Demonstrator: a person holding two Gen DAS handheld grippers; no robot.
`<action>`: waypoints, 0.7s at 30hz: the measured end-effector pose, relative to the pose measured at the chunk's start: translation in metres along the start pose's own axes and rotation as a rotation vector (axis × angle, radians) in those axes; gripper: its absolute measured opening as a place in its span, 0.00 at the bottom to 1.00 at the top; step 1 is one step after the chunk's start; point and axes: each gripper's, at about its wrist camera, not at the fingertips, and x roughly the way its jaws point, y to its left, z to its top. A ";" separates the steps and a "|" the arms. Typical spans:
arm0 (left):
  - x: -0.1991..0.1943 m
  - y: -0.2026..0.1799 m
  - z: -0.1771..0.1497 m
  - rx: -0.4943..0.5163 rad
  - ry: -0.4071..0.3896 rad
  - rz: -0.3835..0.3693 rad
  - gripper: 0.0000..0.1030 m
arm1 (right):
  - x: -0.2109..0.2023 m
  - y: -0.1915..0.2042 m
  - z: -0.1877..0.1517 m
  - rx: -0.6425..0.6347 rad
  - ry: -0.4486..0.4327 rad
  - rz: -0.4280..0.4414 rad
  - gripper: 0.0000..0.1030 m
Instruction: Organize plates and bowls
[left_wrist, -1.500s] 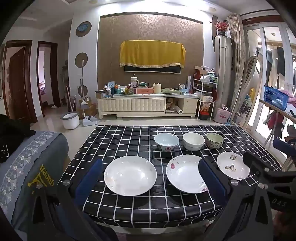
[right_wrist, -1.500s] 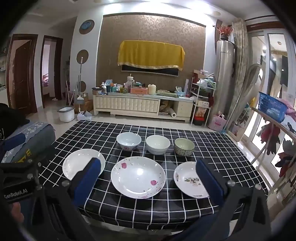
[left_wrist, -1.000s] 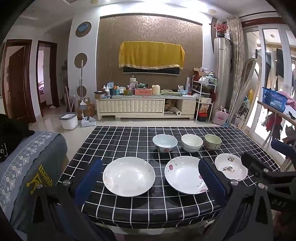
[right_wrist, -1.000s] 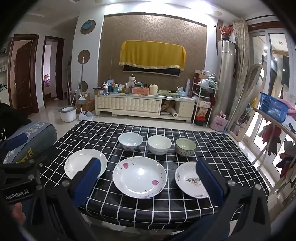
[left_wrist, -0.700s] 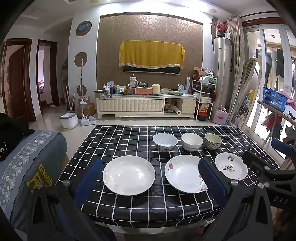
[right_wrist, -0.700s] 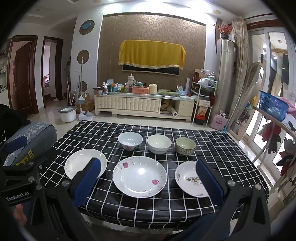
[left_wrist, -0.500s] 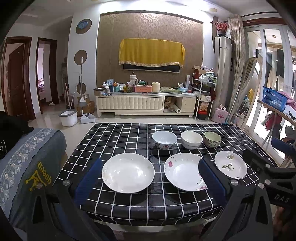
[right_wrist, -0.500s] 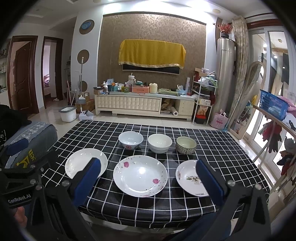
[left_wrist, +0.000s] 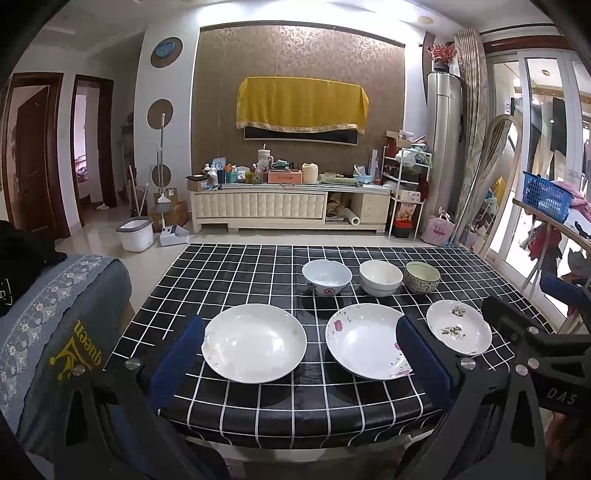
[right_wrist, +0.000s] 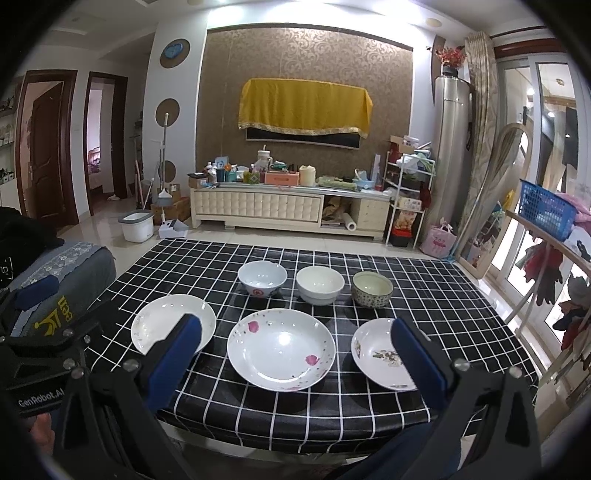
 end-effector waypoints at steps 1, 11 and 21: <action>0.000 0.001 0.000 -0.003 0.000 -0.002 1.00 | 0.000 0.000 0.000 -0.001 0.000 0.001 1.00; -0.002 0.001 0.000 -0.003 -0.001 -0.001 1.00 | 0.001 -0.002 0.001 0.001 0.005 0.007 1.00; -0.001 -0.001 0.001 0.003 -0.003 0.002 1.00 | 0.001 -0.004 0.000 0.006 0.010 0.012 1.00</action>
